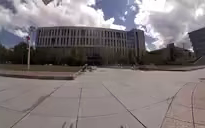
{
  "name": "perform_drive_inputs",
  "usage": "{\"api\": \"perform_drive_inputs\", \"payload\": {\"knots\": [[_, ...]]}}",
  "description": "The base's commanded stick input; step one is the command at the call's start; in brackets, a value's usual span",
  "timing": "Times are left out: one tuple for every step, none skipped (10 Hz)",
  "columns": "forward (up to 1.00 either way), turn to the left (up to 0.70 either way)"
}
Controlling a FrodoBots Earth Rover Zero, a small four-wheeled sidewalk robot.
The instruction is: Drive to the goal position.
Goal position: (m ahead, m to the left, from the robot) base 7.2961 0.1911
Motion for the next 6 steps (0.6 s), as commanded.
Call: {"api": "perform_drive_inputs", "payload": {"knots": [[0.70, 0.00], [0.70, 0.00], [0.70, 0.00], [0.70, 0.00], [0.70, 0.00], [0.70, 0.00]]}}
